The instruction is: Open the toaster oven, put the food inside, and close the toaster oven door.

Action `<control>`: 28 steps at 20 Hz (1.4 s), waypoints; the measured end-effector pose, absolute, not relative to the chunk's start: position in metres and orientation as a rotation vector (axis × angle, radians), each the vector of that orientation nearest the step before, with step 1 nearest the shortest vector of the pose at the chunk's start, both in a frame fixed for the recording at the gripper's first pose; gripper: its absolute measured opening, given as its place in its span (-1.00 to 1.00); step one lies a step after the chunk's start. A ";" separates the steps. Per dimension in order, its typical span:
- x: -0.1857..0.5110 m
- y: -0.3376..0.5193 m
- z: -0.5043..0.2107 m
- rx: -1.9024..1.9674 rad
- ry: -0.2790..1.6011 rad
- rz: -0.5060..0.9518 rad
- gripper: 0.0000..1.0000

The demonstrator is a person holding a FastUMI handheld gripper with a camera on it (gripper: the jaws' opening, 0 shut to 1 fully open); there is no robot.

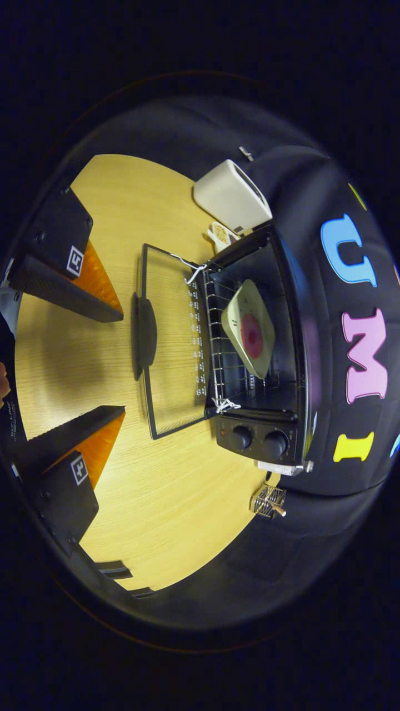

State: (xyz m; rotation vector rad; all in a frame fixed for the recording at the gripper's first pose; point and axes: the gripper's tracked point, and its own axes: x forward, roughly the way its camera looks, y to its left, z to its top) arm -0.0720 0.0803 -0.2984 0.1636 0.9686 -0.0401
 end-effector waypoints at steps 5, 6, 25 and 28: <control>-0.071 0.094 -0.323 0.110 1.012 -0.022 0.99; -0.068 0.094 -0.327 0.100 1.008 -0.032 1.00; -0.032 0.098 -0.343 0.080 1.033 -0.068 1.00; -0.032 0.100 -0.320 0.083 1.007 -0.060 1.00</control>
